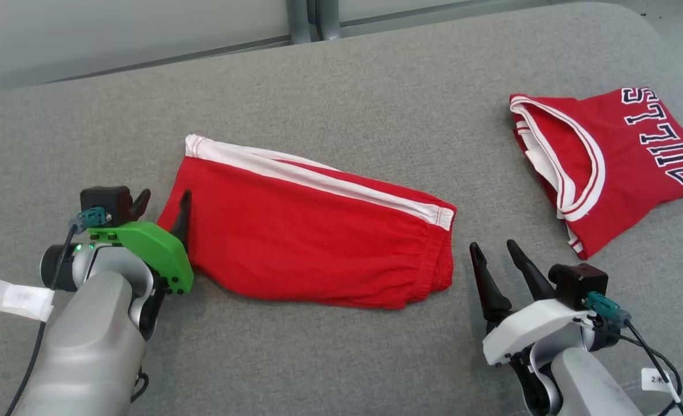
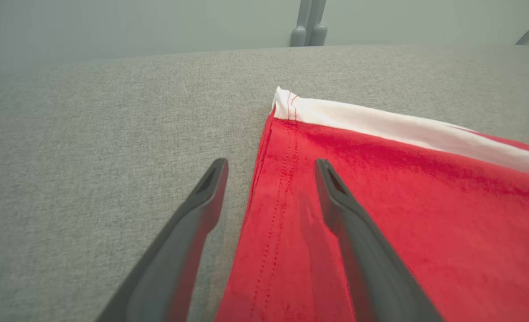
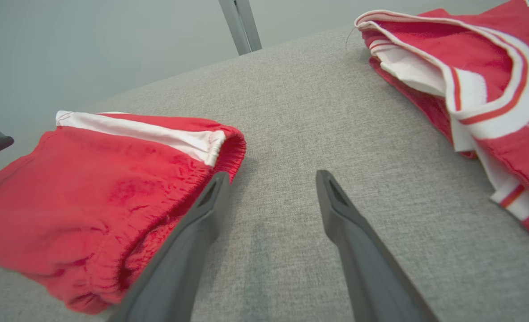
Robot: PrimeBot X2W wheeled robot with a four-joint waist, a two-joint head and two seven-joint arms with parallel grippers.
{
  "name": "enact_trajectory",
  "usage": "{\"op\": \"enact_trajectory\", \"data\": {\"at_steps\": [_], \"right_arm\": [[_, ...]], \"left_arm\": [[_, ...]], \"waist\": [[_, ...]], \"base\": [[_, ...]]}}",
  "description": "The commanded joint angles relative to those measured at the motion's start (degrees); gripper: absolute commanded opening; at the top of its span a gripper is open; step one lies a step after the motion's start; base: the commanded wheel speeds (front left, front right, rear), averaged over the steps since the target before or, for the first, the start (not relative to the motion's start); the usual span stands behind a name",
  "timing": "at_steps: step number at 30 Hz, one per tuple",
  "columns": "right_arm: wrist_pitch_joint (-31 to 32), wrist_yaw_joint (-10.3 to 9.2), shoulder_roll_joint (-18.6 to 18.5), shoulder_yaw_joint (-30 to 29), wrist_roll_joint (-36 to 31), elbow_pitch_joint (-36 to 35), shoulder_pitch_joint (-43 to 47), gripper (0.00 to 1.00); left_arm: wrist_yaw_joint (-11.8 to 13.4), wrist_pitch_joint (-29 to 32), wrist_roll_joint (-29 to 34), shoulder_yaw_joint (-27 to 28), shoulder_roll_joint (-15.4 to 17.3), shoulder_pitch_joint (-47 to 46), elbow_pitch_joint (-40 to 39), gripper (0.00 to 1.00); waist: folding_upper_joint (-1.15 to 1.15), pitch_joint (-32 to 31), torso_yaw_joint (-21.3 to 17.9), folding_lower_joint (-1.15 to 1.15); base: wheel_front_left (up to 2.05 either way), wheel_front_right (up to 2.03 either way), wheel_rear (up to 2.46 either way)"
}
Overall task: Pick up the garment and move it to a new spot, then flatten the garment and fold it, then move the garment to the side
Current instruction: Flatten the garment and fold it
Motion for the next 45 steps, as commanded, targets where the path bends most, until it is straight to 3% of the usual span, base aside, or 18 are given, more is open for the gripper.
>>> {"op": "enact_trajectory", "data": {"at_steps": [1, 8, 20, 23, 26, 29, 39, 45], "right_arm": [[0.3, -0.04, -0.2, -0.6, -0.7, -0.6, 1.1, 1.0], [2.1, -0.04, -0.2, -3.2, -2.1, -4.8, 4.4, 1.0], [4.3, -0.04, -0.2, -3.4, -2.1, -11.2, 6.2, 1.0], [4.3, -0.04, -0.2, -3.5, -2.1, -11.8, 6.4, 1.0], [4.2, -0.04, -0.2, -3.6, -2.0, -12.1, 6.4, 1.0], [4.3, -0.04, -0.2, -3.5, -2.0, -12.3, 6.3, 1.0], [4.0, -0.04, -0.2, -4.7, -2.6, -12.0, 7.0, 1.0], [4.6, -0.04, -0.2, -6.4, -3.2, -12.3, 7.9, 1.0]], "left_arm": [[-0.1, 0.7, -0.7, -0.3, 0.3, 0.9, 0.1, 1.0], [-0.1, 7.3, -3.7, -2.0, 1.7, 2.7, 1.1, 1.0], [-0.1, 11.8, -7.6, -2.4, 3.2, 3.2, 1.9, 1.0], [-0.1, 13.4, -8.6, -3.8, 3.1, 3.9, 1.0, 0.47], [-0.1, 14.2, -9.2, -4.6, 3.4, 4.3, 0.2, 0.36], [-0.1, 13.5, -9.8, -5.0, 3.6, 4.2, -0.3, 0.0], [-0.1, 10.3, -12.4, -3.9, 3.5, 5.4, -0.9, 0.0], [-0.1, 6.3, -16.3, -2.0, 3.2, 9.9, -5.7, 0.0]], "waist": [[0.23, -1.9, 0.8, 0.0], [0.23, -3.5, 0.2, 0.0], [0.23, -2.1, -2.5, 0.0], [0.23, -1.9, -2.9, 0.0], [0.23, -1.9, -3.0, 0.0], [0.23, -2.0, -3.0, 0.0], [0.23, -4.0, -1.5, 0.0], [0.23, -6.4, 0.7, 0.0]], "base": [[0.0, 0.0, 0.0], [0.0, 0.0, 0.0], [0.0, 0.0, 0.0], [0.0, 0.0, 0.0], [0.0, 0.0, 0.0], [0.0, 0.0, 0.0], [0.0, 0.0, 0.0], [0.0, 0.0, 0.0]]}}
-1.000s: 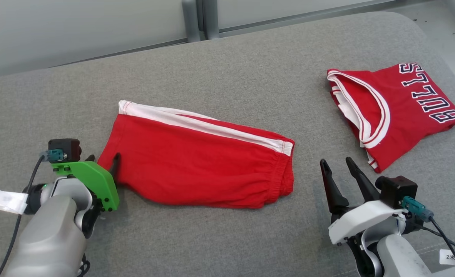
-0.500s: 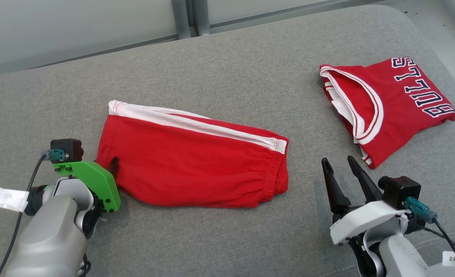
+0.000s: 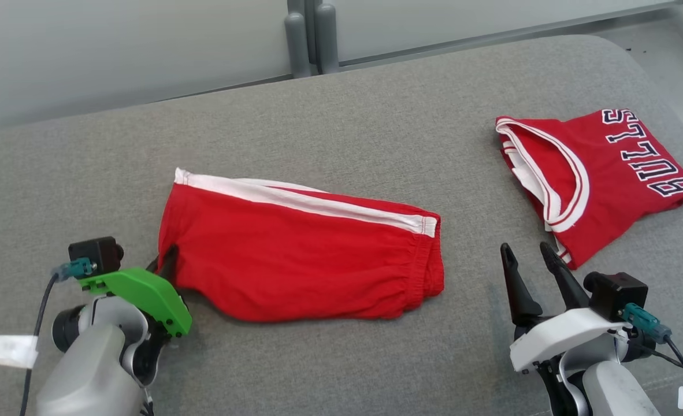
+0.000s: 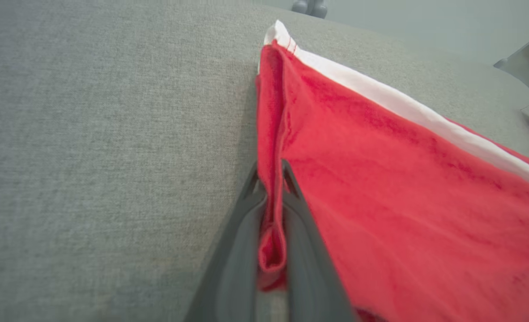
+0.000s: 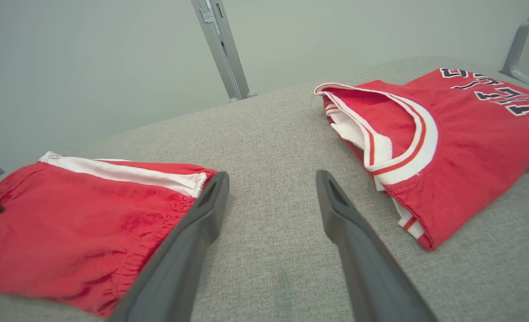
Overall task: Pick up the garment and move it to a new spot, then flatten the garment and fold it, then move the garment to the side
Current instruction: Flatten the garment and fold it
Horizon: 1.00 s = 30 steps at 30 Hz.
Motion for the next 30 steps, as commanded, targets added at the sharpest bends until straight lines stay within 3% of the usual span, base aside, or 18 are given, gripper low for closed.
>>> {"op": "enact_trajectory", "data": {"at_steps": [1, 5, 11, 21, 22, 24, 30], "right_arm": [[0.2, -0.04, -0.2, -0.6, -0.4, -0.3, 0.9, 1.0], [0.8, -0.04, -0.2, -1.7, -0.9, -0.8, 2.0, 1.0], [1.7, -0.04, -0.2, -2.9, -1.4, -1.7, 3.6, 1.0], [3.1, -0.04, -0.2, -2.4, -1.3, -2.4, 3.4, 1.0], [3.3, -0.04, -0.2, -2.3, -1.4, -2.3, 3.3, 1.0], [3.5, -0.04, -0.2, -2.1, -1.5, -2.2, 3.1, 1.0], [4.6, -0.04, -0.2, -1.8, -1.4, -2.1, 3.0, 1.0]], "left_arm": [[-0.1, -0.9, -0.5, 0.4, 0.4, 2.3, -1.1, 0.0], [1.0, -1.7, -1.2, 0.6, 1.1, 6.5, -4.5, 0.0], [4.6, -2.4, -2.4, 1.6, 1.6, 12.5, -10.5, 0.0], [9.7, -3.3, -3.6, 2.6, 1.1, 20.1, -19.8, 0.02], [10.2, -3.6, -3.5, 2.7, 1.1, 20.4, -20.3, 0.26], [10.6, -4.3, -2.8, 2.5, 1.3, 20.9, -21.1, 1.0], [12.4, -7.9, -0.9, 3.3, 2.1, 21.8, -23.1, 1.0]], "waist": [[0.23, -1.6, 1.8, 0.0], [0.23, -3.0, 3.4, 0.0], [0.23, -4.6, 5.1, 0.0], [0.23, -5.3, 5.5, 0.0], [0.23, -5.4, 5.5, 0.0], [0.23, -5.6, 5.4, 0.0], [0.23, -6.2, 5.3, 0.0]], "base": [[0.0, 0.0, 0.0], [0.0, 0.0, 0.0], [0.0, 0.0, 0.0], [0.0, 0.0, 0.0], [0.0, 0.0, 0.0], [0.0, 0.0, 0.0], [0.0, 0.0, 0.0]]}}
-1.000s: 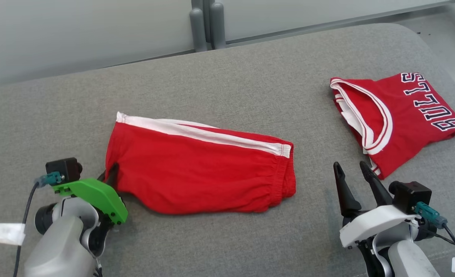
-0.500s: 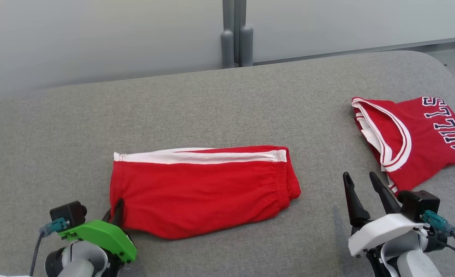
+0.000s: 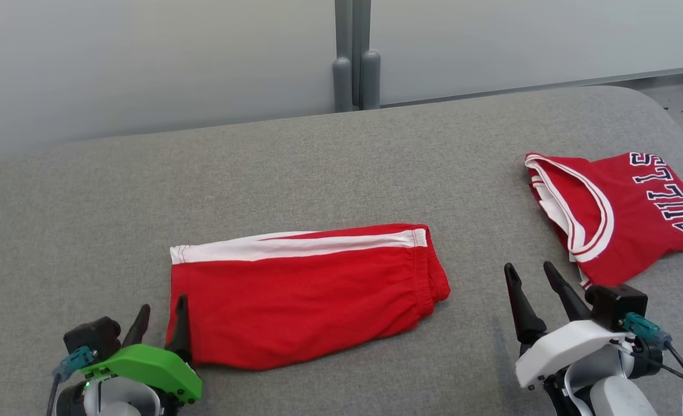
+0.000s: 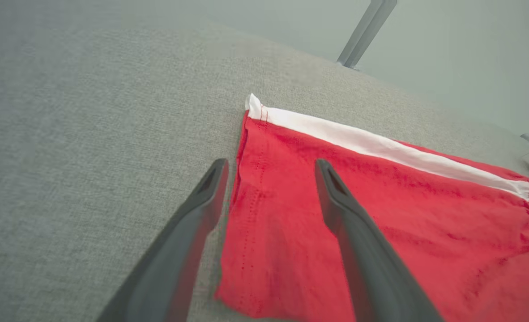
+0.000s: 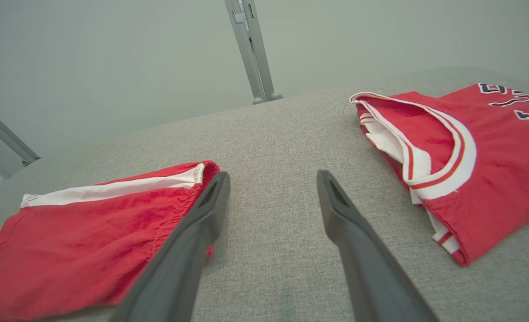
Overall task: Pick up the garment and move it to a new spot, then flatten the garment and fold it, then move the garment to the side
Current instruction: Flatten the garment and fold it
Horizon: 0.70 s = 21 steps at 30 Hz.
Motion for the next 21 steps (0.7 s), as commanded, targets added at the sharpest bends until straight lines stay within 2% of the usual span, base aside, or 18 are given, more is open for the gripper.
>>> {"op": "enact_trajectory", "data": {"at_steps": [1, 6, 13, 21], "right_arm": [[0.2, -0.04, -0.2, 0.1, -0.3, -0.1, -0.3, 1.0], [1.6, -0.04, -0.2, 0.4, -0.1, -0.1, -0.3, 1.0], [3.4, -0.04, -0.2, 2.6, 3.3, 2.0, -1.1, 1.0], [5.2, -0.03, -0.2, 4.4, 7.0, 10.9, -3.7, 1.0]], "left_arm": [[0.3, -0.6, 0.6, 0.3, 0.4, 1.1, -0.5, 1.0], [2.0, -2.1, 3.7, 2.4, 1.3, 2.8, -5.2, 1.0], [4.3, -2.4, 7.9, 4.8, 0.2, 7.3, -13.7, 1.0], [5.1, -2.4, 10.3, 4.4, -0.9, 10.8, -18.0, 1.0]], "waist": [[0.23, -0.3, 0.1, 0.0], [0.23, -1.4, 1.1, 0.0], [0.23, -2.2, 4.0, 0.0], [0.23, -2.6, 8.4, 0.0]], "base": [[0.0, 0.0, 0.0], [0.0, 0.0, 0.0], [0.0, 0.0, 0.0], [0.0, 0.0, 0.0]]}}
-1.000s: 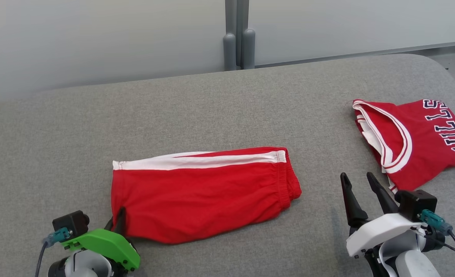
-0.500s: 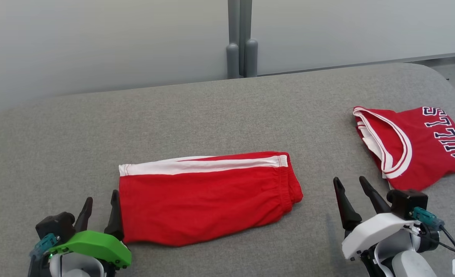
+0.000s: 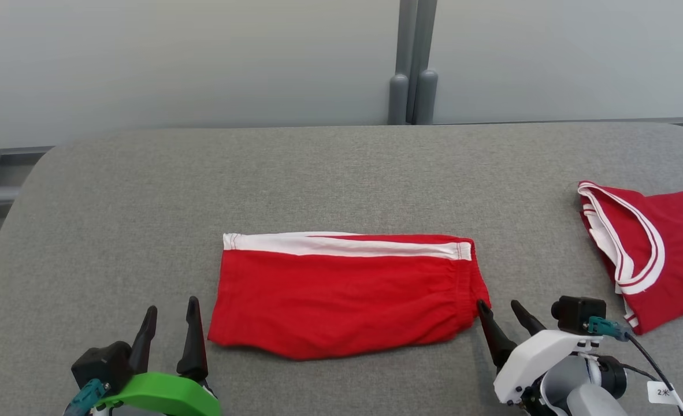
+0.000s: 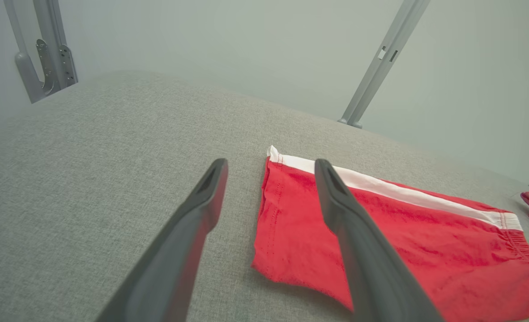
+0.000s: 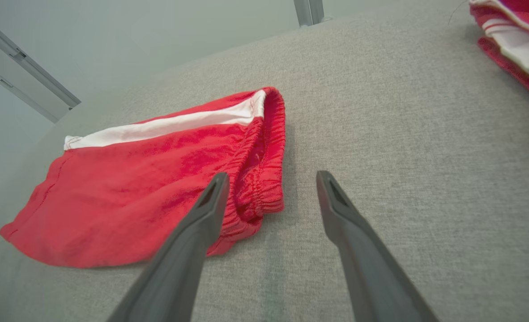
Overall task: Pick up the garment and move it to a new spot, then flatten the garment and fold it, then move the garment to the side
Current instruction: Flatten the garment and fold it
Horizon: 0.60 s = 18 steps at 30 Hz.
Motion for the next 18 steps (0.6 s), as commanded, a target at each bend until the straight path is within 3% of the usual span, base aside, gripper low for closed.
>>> {"op": "enact_trajectory", "data": {"at_steps": [1, 18], "right_arm": [[0.1, -0.02, -0.2, 0.1, 1.1, 1.1, -1.0, 1.0], [1.7, -0.01, -0.2, -0.9, 6.9, 21.2, -9.5, 1.0]], "left_arm": [[0.1, -0.1, 0.5, -0.1, -0.1, 0.7, -0.3, 1.0], [0.4, -0.1, 1.4, -0.6, -1.1, 2.4, -1.8, 1.0]], "waist": [[0.23, -0.3, 2.0, 0.0], [0.23, -1.4, 7.2, 0.0]], "base": [[0.0, 0.0, 0.0], [0.0, 0.0, 0.0]]}}
